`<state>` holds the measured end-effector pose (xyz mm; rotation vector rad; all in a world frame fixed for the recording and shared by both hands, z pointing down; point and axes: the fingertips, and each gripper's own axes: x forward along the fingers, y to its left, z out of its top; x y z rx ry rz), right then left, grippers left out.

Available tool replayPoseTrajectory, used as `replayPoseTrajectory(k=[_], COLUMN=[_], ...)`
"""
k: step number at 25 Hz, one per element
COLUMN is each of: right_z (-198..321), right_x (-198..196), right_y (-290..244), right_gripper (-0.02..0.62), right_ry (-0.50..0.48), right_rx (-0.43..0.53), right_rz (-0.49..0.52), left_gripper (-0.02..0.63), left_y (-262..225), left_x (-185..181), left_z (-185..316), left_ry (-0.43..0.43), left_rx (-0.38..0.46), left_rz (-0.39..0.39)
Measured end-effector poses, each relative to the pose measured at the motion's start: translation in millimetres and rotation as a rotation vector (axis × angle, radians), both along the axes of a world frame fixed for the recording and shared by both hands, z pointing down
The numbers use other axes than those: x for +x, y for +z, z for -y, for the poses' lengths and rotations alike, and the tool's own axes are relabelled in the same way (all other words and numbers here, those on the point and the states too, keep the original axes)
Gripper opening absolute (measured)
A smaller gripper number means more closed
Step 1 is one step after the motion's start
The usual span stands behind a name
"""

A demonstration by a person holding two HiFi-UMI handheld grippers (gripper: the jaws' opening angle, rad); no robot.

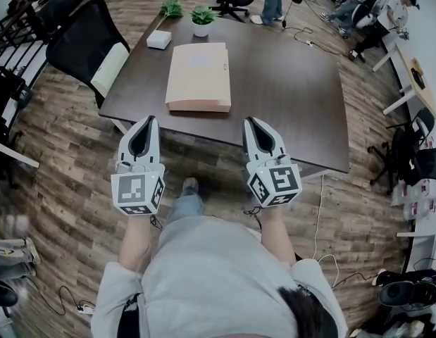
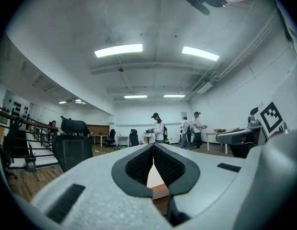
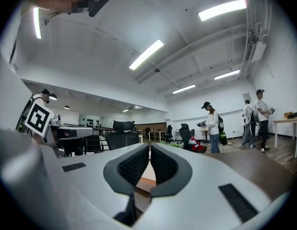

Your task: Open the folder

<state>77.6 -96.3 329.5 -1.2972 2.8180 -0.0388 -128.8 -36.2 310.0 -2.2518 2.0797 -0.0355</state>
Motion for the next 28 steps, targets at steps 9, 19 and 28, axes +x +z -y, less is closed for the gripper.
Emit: replayPoseTrajectory(k=[9,19,28], right_z=[-13,-19,-19], right_x=[3,12,19], right_y=[-7,-13,-16], right_gripper=[0.017,0.017,0.017], right_ry=[0.000,0.022,0.025], right_rx=[0.028,0.045,0.051], right_rz=[0.010,0.007,0.009], left_gripper=[0.011,0.011,0.011], left_y=[-4,-11,-14], left_x=[1,7,18], left_z=[-12,-18,-15], left_ry=[-0.005,-0.017,0.005], left_rx=[0.019,0.060,0.064], left_rz=[-0.003,0.013,0.017])
